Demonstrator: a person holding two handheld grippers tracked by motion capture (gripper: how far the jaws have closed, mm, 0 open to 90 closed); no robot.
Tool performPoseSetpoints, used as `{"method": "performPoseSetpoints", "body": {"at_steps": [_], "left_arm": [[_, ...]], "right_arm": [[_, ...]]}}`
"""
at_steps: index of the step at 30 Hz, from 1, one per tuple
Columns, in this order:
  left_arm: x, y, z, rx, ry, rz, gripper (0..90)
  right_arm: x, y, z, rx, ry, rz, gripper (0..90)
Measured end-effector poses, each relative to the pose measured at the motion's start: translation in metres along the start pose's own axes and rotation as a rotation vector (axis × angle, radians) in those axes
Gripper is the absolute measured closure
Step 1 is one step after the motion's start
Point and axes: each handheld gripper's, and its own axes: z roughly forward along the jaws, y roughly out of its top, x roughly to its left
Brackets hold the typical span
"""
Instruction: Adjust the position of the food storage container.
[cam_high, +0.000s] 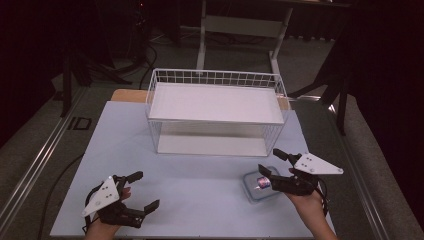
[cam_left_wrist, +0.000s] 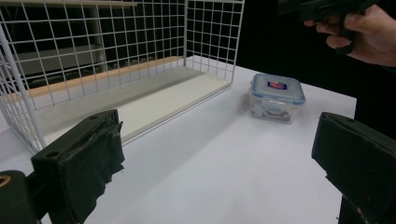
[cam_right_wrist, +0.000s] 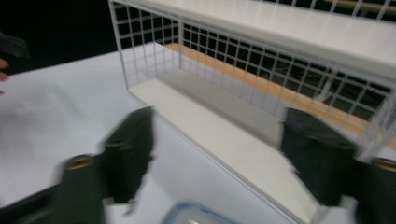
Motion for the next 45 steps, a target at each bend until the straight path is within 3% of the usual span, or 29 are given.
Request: {"method": "performPoseSetpoints", "body": {"at_steps": [5,13,24,30,35,38,45], "left_arm": [[0.0,0.0,0.0,0.0,-0.003,-0.002,2.8],[0.0,0.0,0.001,-0.001,-0.01,-0.011,2.8],[-0.002,0.0,0.002,0.009,-0.004,0.003,2.8],[-0.002,0.0,0.002,0.009,-0.003,0.005,2.8],[-0.002,0.0,0.002,0.011,-0.005,0.009,2.8],[-0.002,0.0,0.003,0.012,-0.006,0.009,2.8],[-0.003,0.0,0.004,0.011,-0.006,0.01,2.8]], "right_arm": [[-0.012,-0.017,0.001,0.051,-0.075,0.002,49.0],[-0.034,-0.044,0.001,0.131,-0.133,0.056,70.7],[-0.05,-0.076,-0.006,0.26,-0.234,0.084,89.7],[-0.049,-0.099,-0.007,0.345,-0.239,0.101,90.0],[-0.051,-0.11,-0.008,0.373,-0.232,0.126,90.0],[-0.051,-0.119,-0.01,0.395,-0.218,0.145,90.0],[-0.041,-0.124,-0.005,0.433,-0.163,0.138,90.0]]}}
